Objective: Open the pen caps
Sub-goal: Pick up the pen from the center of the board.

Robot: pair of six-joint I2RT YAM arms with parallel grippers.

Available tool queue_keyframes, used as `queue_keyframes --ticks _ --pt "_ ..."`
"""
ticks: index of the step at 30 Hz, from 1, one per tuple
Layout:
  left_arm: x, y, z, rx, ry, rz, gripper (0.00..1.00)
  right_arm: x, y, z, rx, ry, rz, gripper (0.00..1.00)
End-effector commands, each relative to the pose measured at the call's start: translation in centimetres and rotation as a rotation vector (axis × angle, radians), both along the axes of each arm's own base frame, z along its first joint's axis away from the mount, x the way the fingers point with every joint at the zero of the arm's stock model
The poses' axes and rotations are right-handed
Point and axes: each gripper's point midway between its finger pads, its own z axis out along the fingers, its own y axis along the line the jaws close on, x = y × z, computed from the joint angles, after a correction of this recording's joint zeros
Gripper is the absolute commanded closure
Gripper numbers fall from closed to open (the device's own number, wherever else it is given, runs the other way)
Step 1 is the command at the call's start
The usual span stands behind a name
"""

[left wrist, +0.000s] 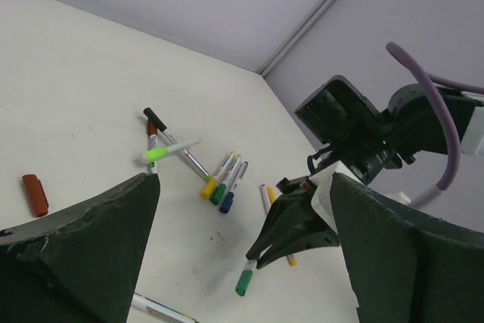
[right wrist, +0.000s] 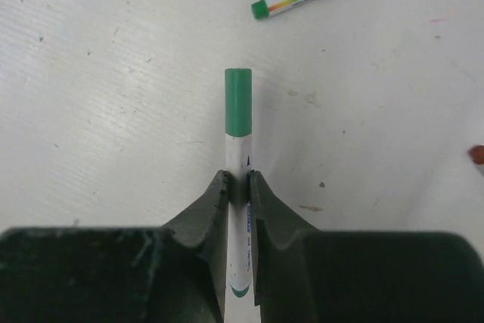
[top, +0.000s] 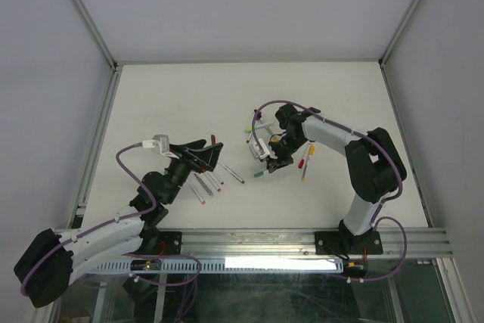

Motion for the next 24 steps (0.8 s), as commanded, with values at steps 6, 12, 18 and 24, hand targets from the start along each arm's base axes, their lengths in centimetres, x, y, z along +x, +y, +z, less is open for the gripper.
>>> queue_keyframes --ticks 6,12,18,24 --pt "-2.0 -1.5 3.1 -0.141 -0.099 -0.141 0.01 1.6 2.8 9.6 0.298 0.116 -0.169 1.0" --pt "-2.6 -2.2 4.7 -0.239 -0.125 -0.213 0.01 2.0 4.1 15.5 0.471 0.333 -0.292 1.0" --pt "-1.6 -3.4 5.0 -0.319 -0.066 -0.239 0.05 1.7 5.0 18.3 0.56 0.496 -0.35 1.0" --pt "-0.1 -5.0 4.6 -0.352 -0.024 -0.251 0.16 1.4 5.4 18.5 0.568 0.574 -0.381 1.0"
